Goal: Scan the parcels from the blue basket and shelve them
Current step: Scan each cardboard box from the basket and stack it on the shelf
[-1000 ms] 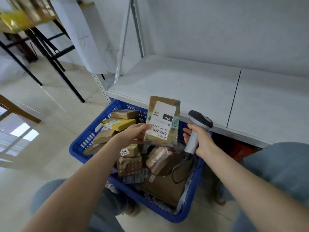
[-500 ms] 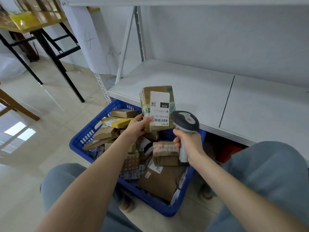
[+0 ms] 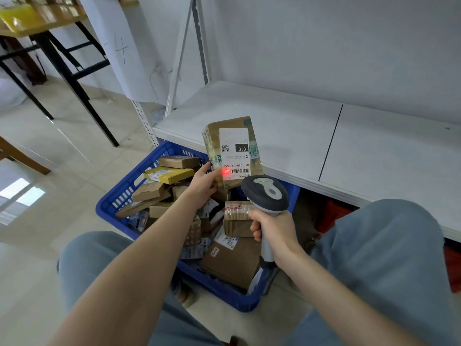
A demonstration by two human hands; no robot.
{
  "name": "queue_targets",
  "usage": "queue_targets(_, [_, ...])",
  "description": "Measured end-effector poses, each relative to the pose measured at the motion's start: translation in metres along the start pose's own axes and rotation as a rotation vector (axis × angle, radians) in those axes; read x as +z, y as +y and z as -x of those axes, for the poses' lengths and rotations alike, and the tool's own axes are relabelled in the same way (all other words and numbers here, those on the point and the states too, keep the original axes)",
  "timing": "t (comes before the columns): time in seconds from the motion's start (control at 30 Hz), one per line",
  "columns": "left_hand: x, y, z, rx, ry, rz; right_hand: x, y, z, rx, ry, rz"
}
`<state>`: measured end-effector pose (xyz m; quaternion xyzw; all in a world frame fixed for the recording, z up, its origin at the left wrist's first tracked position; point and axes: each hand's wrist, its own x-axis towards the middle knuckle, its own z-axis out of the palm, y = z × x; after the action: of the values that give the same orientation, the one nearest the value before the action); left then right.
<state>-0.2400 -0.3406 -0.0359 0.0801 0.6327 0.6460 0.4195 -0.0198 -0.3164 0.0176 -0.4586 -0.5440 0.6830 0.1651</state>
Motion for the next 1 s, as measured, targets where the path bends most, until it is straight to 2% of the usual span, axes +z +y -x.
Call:
queue_targets(0.5, [-0.003,0.008,-0.002,0.013,-0.014,-0.032,0.000,-0.011,-0.008,-0.022,-0.013,0.010])
queue_targets(1.0, [0.006,0.151,0.062,0.276,-0.070,-0.172,-0.018,-0.177,-0.009,-0.427,0.048,0.059])
